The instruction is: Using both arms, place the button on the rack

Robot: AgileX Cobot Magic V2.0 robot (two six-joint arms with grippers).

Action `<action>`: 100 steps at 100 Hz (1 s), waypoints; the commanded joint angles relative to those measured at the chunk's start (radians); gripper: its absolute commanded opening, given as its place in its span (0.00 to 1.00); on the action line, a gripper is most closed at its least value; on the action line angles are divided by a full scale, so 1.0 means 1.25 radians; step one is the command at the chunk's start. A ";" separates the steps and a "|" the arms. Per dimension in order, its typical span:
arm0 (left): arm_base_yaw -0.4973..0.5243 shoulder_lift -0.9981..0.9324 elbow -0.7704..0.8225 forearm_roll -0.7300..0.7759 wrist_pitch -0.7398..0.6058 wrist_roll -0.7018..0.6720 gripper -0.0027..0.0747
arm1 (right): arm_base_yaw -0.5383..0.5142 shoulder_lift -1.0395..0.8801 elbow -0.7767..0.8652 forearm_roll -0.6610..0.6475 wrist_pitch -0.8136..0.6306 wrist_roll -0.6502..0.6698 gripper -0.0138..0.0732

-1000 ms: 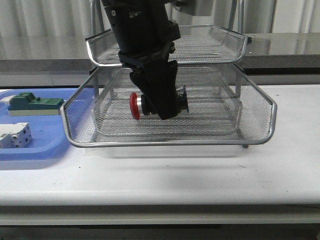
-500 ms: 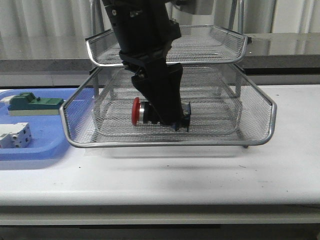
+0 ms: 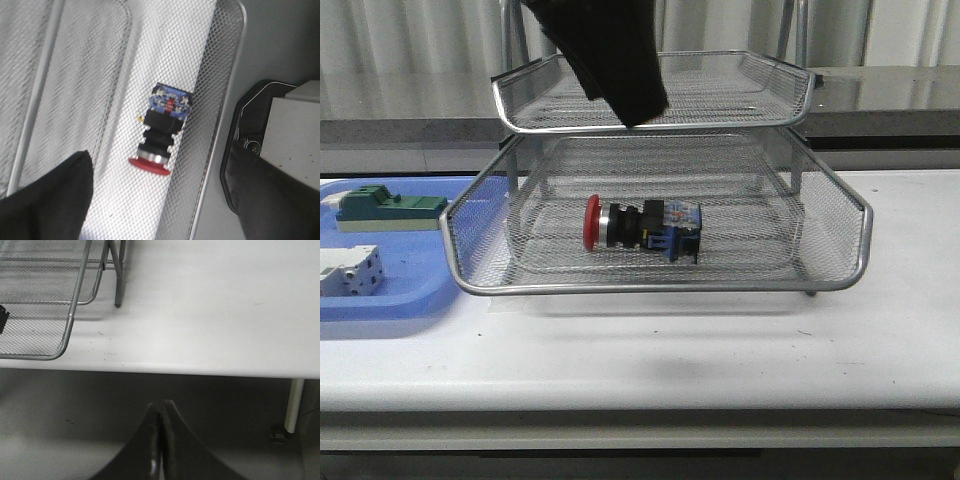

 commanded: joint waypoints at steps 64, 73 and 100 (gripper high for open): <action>0.409 -0.399 0.201 -0.013 -0.069 -0.100 0.63 | 0.000 0.004 -0.026 -0.006 -0.044 -0.002 0.08; 0.434 -0.470 0.283 -0.013 -0.145 -0.106 0.63 | 0.000 0.004 -0.026 -0.006 -0.044 -0.002 0.08; 0.443 -0.704 0.586 -0.085 -0.469 -0.107 0.63 | 0.000 0.004 -0.026 -0.006 -0.044 -0.002 0.08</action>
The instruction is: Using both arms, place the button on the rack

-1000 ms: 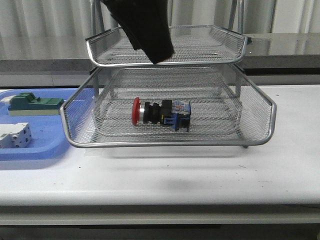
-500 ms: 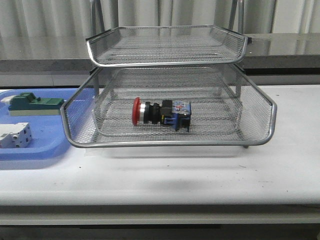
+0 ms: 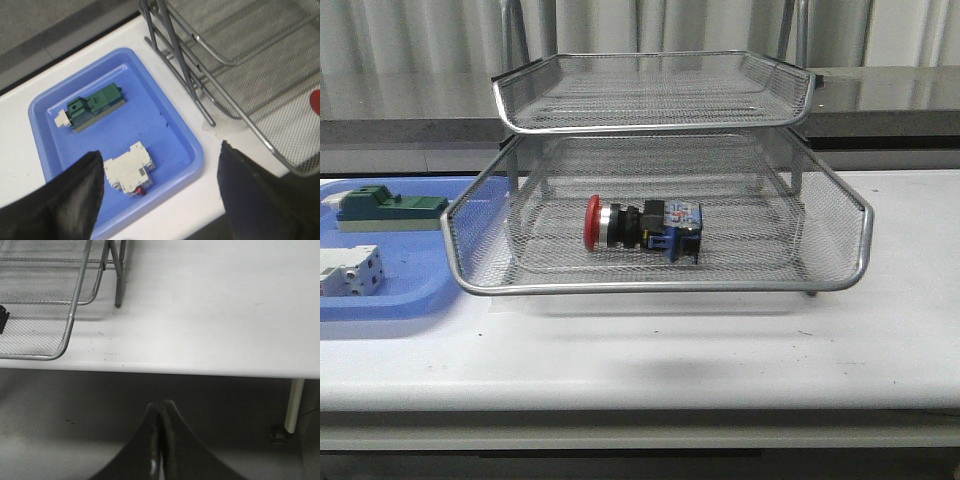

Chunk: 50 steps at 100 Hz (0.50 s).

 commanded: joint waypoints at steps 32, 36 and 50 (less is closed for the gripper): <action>0.002 -0.358 0.415 -0.110 -0.447 -0.011 0.63 | 0.000 0.004 -0.026 -0.006 -0.044 -0.002 0.08; 0.002 -0.394 0.454 -0.130 -0.477 -0.011 0.63 | 0.000 0.004 -0.026 -0.006 -0.044 -0.002 0.08; 0.002 -0.504 0.562 -0.220 -0.581 -0.011 0.63 | 0.000 0.004 -0.026 -0.006 -0.044 -0.002 0.08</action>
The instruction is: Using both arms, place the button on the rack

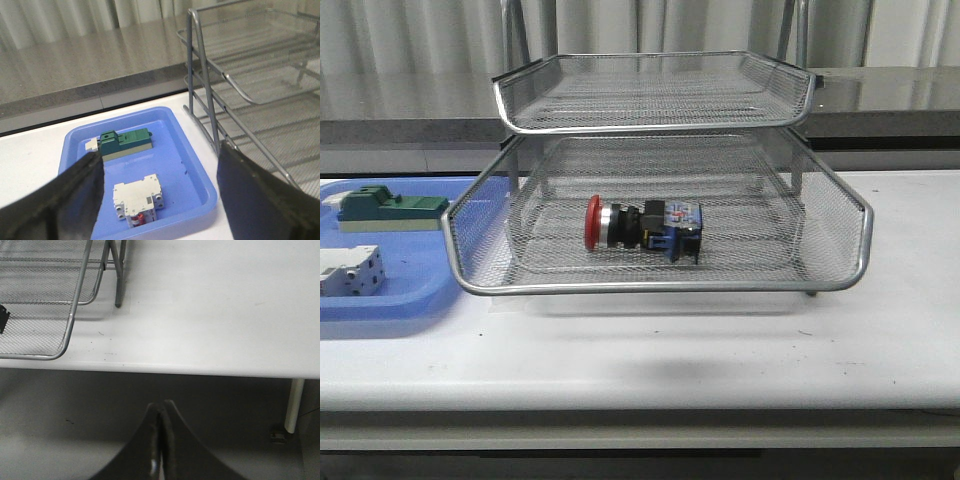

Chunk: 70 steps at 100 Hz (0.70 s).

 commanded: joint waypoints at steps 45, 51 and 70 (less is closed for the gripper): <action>0.002 -0.129 0.092 -0.086 -0.214 -0.010 0.59 | 0.000 0.004 -0.026 -0.006 -0.044 -0.002 0.08; 0.002 -0.129 0.092 -0.086 -0.214 -0.010 0.52 | 0.000 0.004 -0.026 -0.006 -0.044 -0.002 0.08; 0.002 -0.129 0.092 -0.086 -0.214 -0.010 0.17 | 0.000 0.004 -0.026 -0.006 -0.044 -0.002 0.08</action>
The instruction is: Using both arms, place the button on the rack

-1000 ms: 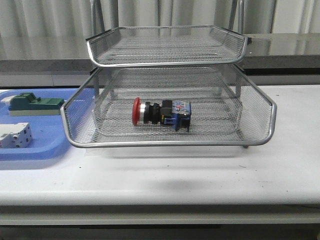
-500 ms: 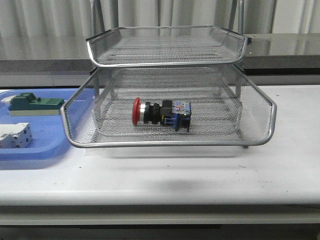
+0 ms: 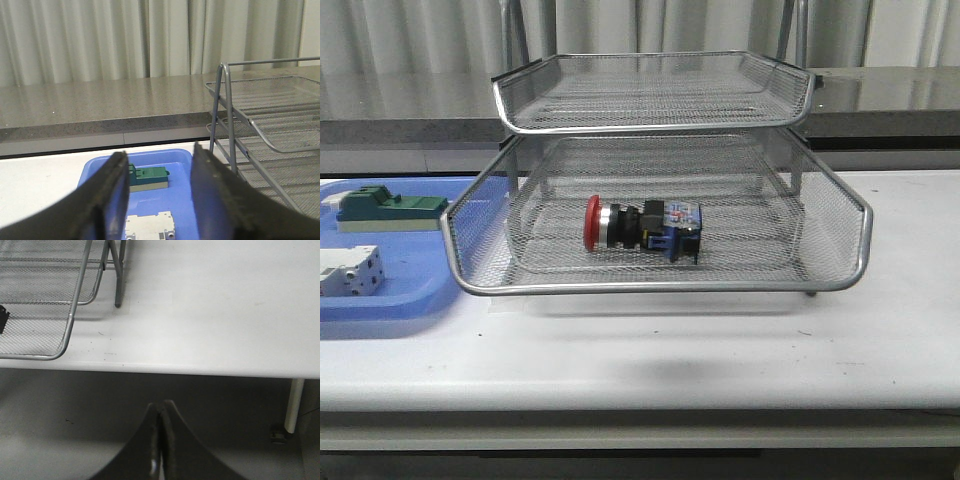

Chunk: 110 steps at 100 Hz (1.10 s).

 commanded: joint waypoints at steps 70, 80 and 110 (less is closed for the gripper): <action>0.002 0.007 -0.021 -0.010 -0.059 -0.008 0.01 | 0.000 0.004 -0.026 0.010 -0.083 -0.002 0.08; 0.002 0.007 -0.021 -0.010 -0.059 -0.008 0.01 | 0.000 0.005 -0.026 0.041 -0.117 -0.002 0.08; 0.002 0.007 -0.021 -0.010 -0.059 -0.008 0.01 | 0.000 0.104 -0.027 0.224 -0.195 -0.246 0.08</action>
